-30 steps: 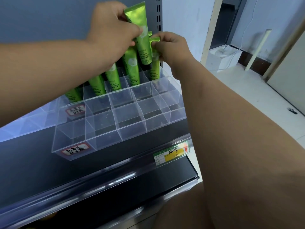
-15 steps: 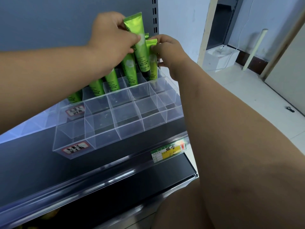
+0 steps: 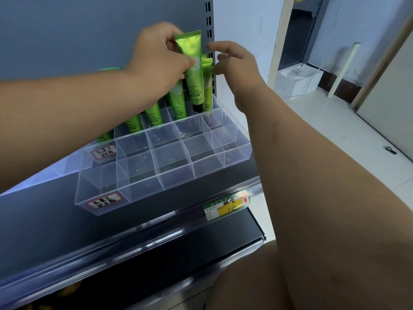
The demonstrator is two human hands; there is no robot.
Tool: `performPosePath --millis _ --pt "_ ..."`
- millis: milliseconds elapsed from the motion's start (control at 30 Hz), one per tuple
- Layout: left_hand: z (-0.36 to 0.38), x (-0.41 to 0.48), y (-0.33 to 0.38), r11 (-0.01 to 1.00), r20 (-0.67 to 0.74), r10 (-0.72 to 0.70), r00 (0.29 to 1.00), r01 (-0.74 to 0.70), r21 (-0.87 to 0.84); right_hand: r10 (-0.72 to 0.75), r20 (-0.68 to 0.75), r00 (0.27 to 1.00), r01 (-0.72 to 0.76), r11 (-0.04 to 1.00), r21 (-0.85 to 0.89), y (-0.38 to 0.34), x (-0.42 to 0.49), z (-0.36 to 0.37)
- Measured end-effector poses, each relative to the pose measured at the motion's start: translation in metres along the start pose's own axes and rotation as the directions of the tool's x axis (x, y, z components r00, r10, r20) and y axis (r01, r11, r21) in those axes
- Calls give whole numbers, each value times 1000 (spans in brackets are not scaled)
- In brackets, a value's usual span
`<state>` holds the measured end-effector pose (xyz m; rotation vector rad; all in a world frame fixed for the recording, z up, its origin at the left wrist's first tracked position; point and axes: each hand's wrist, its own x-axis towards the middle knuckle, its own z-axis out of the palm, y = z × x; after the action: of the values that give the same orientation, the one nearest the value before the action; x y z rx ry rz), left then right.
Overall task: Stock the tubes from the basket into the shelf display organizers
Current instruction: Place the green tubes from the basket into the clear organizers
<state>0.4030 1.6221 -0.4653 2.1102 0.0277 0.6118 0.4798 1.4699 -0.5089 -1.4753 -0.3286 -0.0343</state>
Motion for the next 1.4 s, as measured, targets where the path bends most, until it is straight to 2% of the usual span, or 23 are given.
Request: performPosePath --millis 133,333,500,633,933,1133,1400 --pt "4 2 5 1000 -2 22 1000 -22 -3 -45 -83 995 51 996 69 -9 -5 -1" --pt "11 5 9 998 -1 51 999 -51 35 -164 -67 984 163 986 -19 -11 -9 8" --pt "15 7 5 986 22 107 994 -109 125 -176 -117 977 166 982 -88 -4 -8 1" --pt "14 6 4 974 23 128 991 -130 184 -200 -80 976 191 975 -109 -3 -12 0" --pt "16 9 -2 944 40 169 985 -173 282 -138 -67 988 129 984 -126 3 -12 -6" --pt "19 5 -9 835 114 293 949 -312 453 -85 -83 993 66 977 -202 12 -11 -9" --pt "20 5 -18 803 140 315 939 -342 487 -73 -70 995 48 951 -306 21 -9 -9"
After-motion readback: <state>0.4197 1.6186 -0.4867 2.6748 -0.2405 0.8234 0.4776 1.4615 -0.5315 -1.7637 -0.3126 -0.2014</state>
